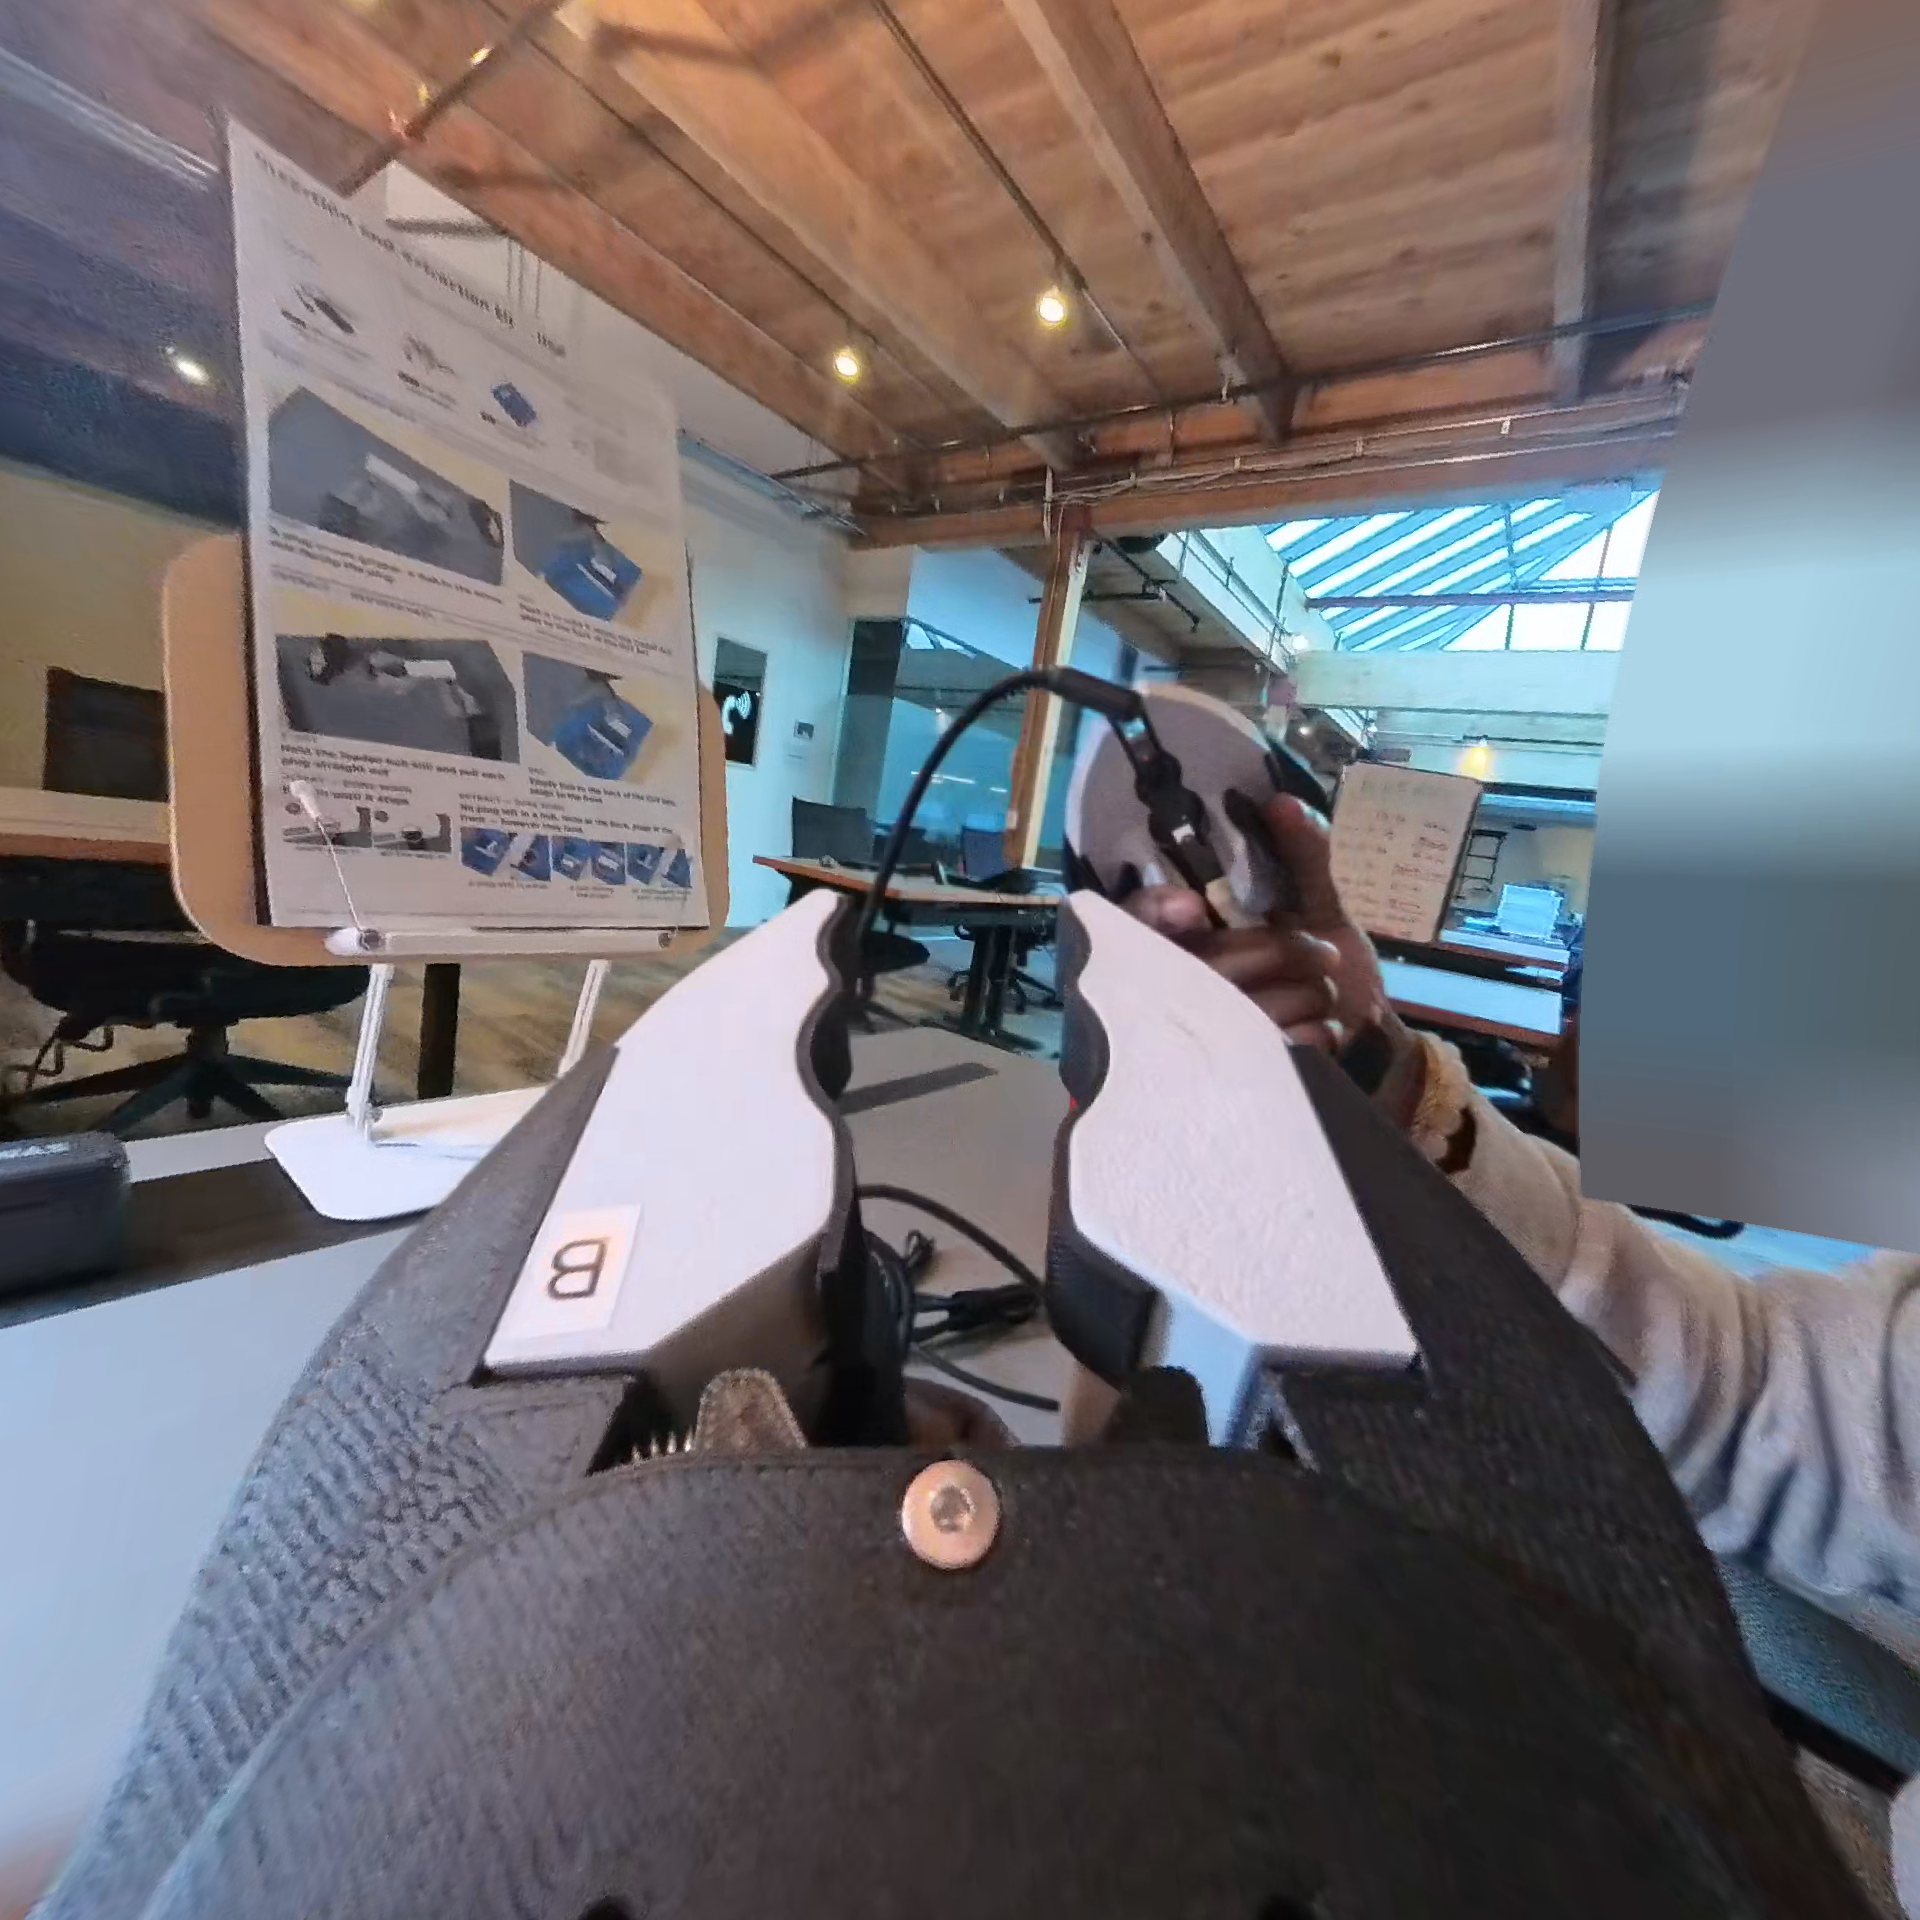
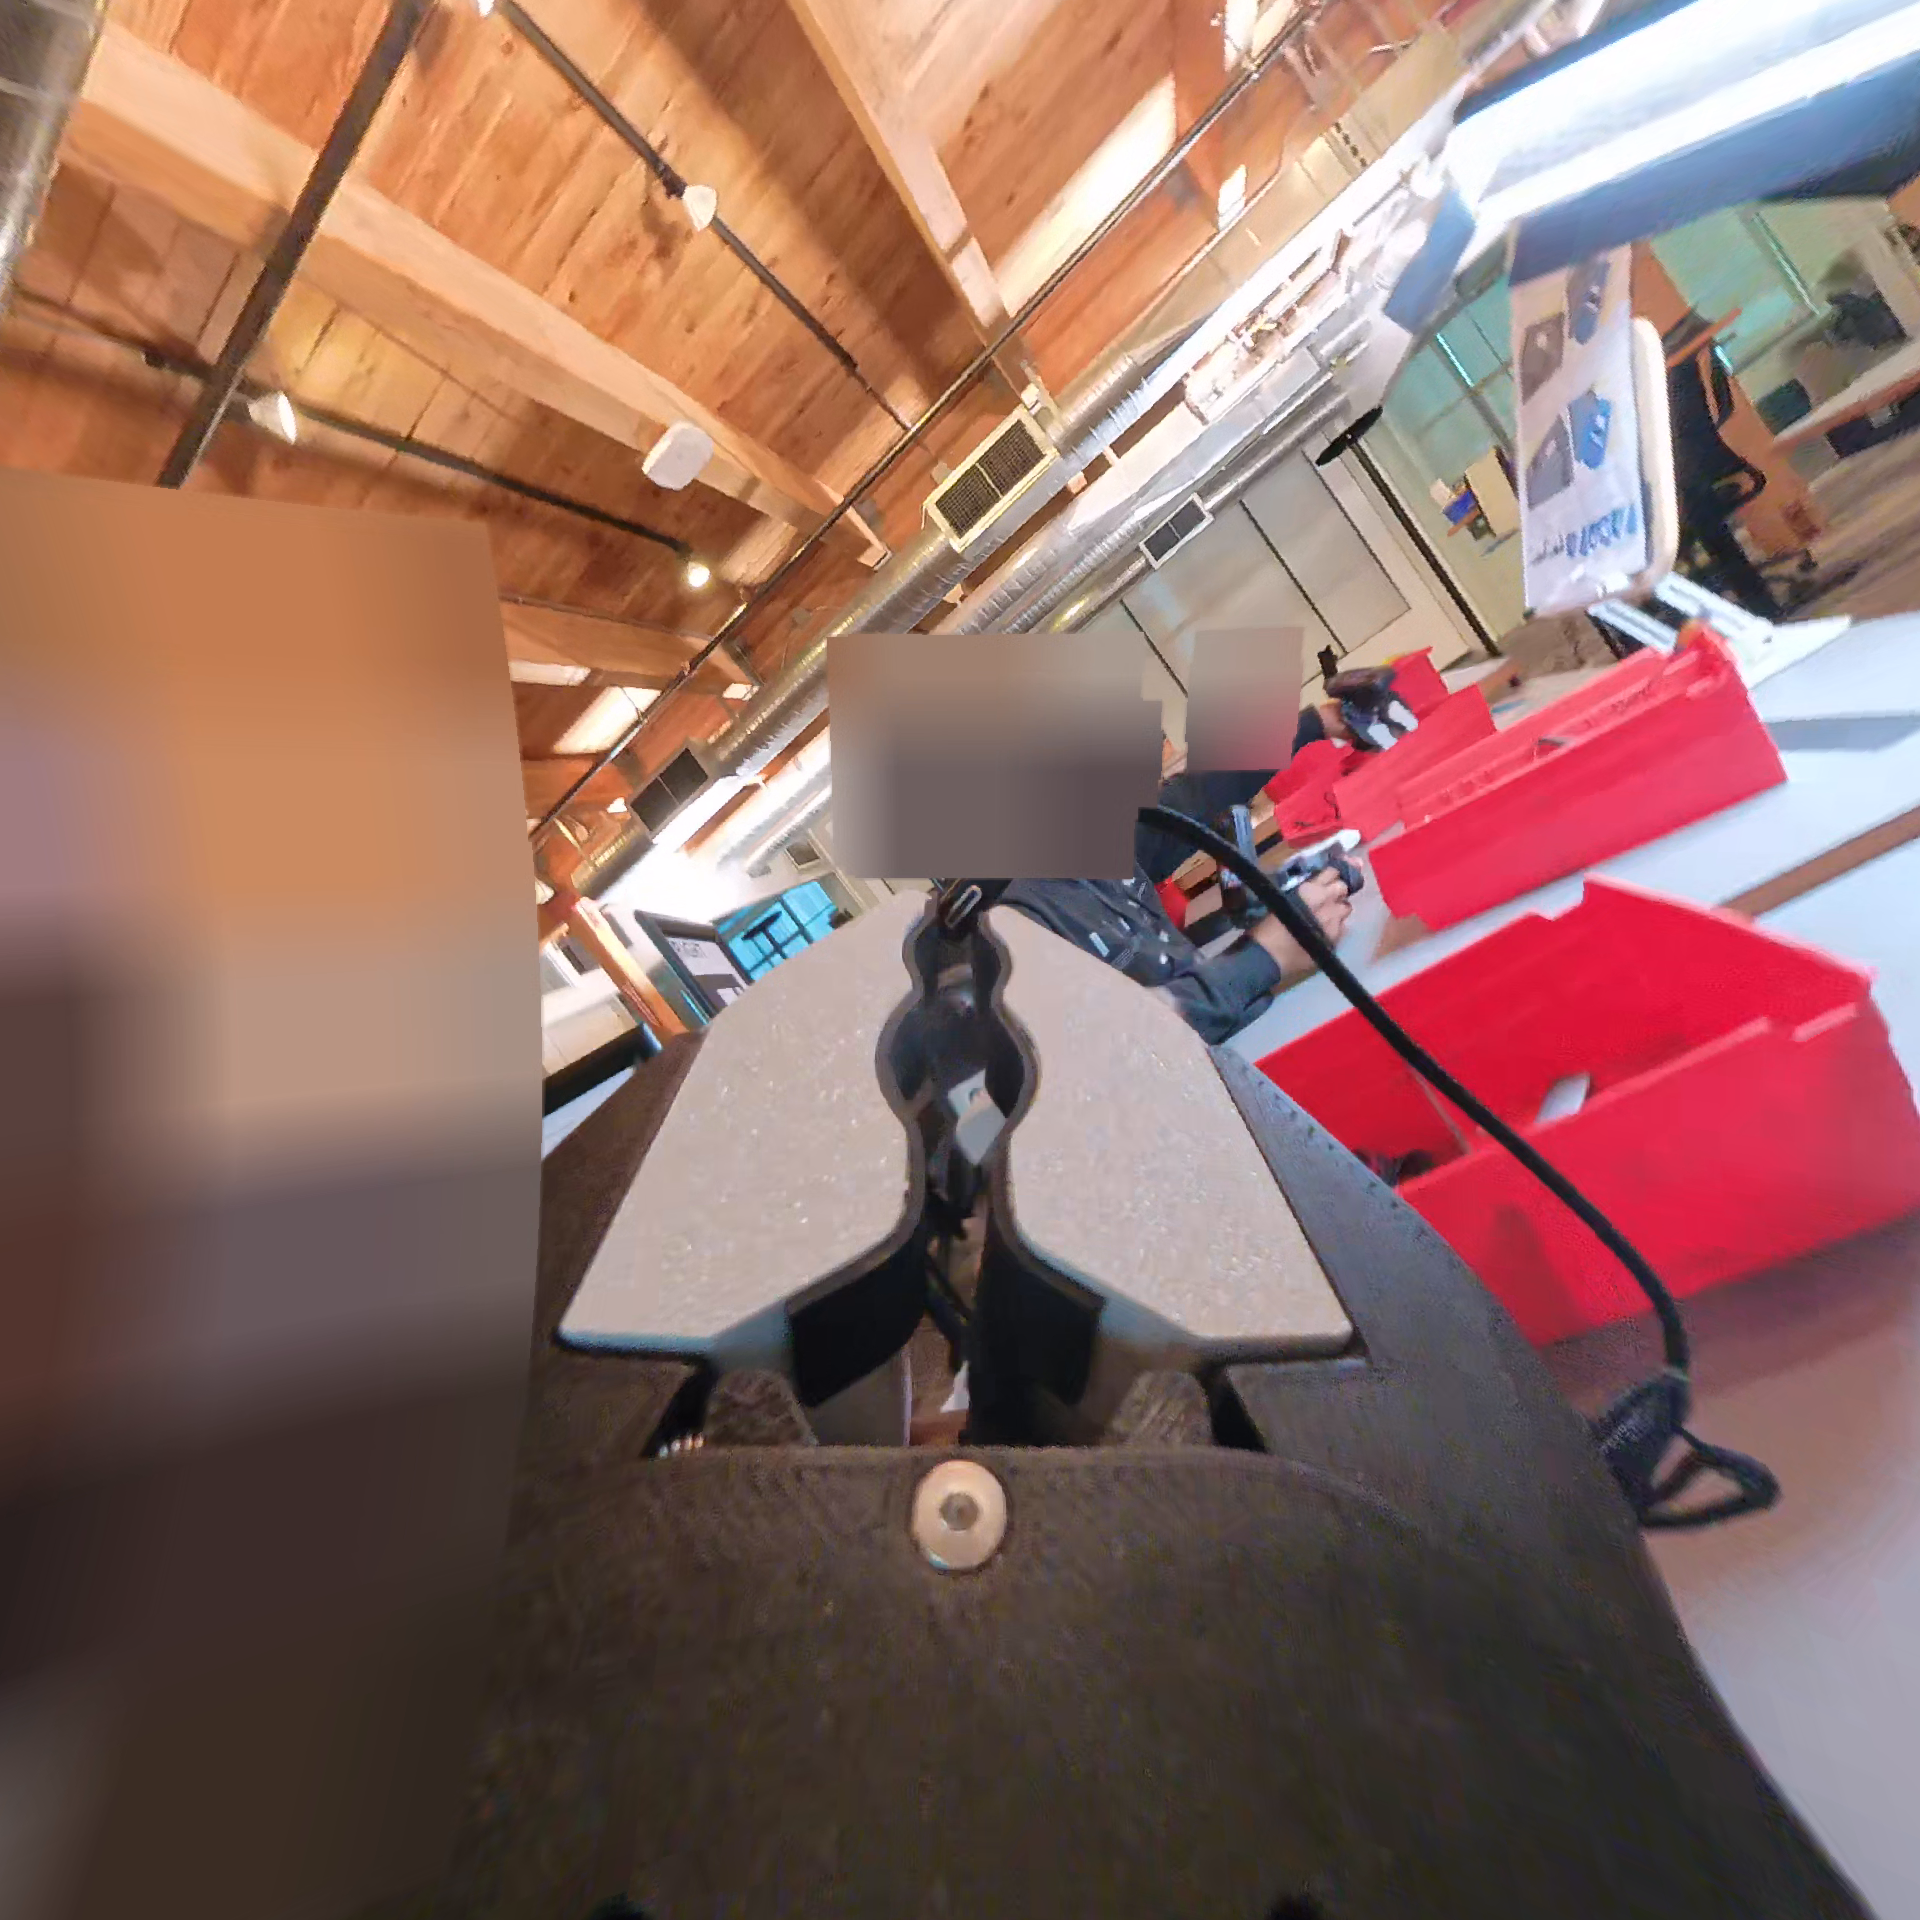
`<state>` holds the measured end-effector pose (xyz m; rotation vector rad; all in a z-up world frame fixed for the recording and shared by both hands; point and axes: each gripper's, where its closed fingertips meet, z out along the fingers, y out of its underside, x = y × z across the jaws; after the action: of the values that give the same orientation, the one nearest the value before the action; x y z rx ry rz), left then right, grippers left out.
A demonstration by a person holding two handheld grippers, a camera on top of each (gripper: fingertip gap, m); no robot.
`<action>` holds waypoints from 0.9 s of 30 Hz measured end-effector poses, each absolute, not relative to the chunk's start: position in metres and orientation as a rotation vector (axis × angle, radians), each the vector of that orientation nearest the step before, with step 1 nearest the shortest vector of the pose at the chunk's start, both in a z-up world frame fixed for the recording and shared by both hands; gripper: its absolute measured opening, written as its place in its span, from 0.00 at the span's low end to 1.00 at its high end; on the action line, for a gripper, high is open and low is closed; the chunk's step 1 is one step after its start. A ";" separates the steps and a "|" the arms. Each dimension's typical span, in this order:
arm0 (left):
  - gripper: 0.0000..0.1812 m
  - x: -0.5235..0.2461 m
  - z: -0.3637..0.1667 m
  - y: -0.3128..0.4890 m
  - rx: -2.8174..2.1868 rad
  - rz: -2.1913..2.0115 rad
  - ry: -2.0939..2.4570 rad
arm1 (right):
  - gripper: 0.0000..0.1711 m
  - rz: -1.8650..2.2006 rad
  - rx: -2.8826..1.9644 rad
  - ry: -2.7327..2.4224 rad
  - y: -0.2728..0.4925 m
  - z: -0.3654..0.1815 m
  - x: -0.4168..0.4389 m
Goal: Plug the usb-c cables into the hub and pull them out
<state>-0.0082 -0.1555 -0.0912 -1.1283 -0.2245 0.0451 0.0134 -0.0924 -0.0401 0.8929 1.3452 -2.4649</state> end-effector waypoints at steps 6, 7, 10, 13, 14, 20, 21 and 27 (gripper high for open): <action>0.20 0.017 -0.107 -0.153 -1.145 -0.136 -0.254 | 0.03 -2.518 0.844 1.532 -0.100 -0.035 0.021; 0.20 0.023 -0.117 -0.148 -1.158 -0.225 -0.278 | 0.03 -2.495 0.886 1.575 -0.101 -0.051 0.026; 0.22 0.040 -0.151 -0.135 -1.183 -0.483 -0.371 | 0.03 -2.371 1.033 1.577 -0.101 -0.115 0.047; 0.22 0.055 -0.188 -0.121 -1.235 -0.676 -0.453 | 0.03 -2.240 1.216 1.464 -0.096 -0.178 0.067; 0.22 0.061 -0.199 -0.116 -1.258 -0.732 -0.474 | 0.03 -2.204 1.260 1.431 -0.094 -0.194 0.073; 0.18 0.093 -0.235 -0.086 -1.467 -0.873 -0.493 | 0.03 -2.083 1.337 1.416 -0.090 -0.236 0.101; 0.17 0.097 -0.240 -0.082 -1.506 -0.877 -0.487 | 0.03 -2.060 1.340 1.452 -0.090 -0.240 0.104; 0.09 0.118 -0.255 -0.077 -1.613 -1.001 -0.442 | 0.03 -1.894 1.299 1.686 -0.094 -0.262 0.124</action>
<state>0.1185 -0.0767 -0.2548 -1.6126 -0.4421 -1.0008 0.1236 -0.0935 -0.2617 1.2990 1.6864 -1.8944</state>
